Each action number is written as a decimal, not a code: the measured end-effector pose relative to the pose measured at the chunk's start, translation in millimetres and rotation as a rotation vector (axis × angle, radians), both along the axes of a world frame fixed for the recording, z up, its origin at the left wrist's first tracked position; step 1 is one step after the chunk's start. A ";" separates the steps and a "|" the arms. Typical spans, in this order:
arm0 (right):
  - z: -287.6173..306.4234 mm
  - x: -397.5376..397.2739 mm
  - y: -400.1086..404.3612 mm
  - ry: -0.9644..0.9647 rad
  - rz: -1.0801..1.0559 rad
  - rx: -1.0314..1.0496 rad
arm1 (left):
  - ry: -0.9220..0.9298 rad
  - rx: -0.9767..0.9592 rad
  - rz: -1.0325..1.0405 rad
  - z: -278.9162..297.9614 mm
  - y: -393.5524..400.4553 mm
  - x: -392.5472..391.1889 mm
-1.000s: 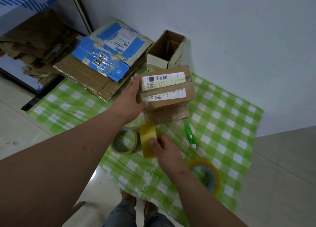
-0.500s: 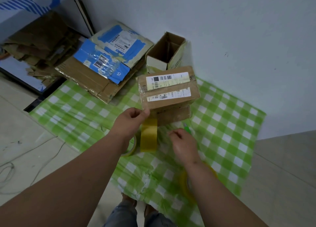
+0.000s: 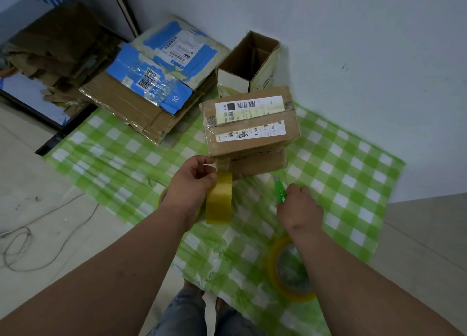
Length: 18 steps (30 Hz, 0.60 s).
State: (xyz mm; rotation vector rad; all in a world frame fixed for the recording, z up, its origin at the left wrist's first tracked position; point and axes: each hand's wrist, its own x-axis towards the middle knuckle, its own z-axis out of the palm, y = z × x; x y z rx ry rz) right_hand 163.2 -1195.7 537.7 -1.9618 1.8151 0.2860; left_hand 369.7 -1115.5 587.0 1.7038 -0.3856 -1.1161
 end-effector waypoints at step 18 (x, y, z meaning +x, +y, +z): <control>68.3 24.3 7.6 -0.692 0.265 -0.197 | 0.074 -0.006 0.111 -6.6 4.3 -3.5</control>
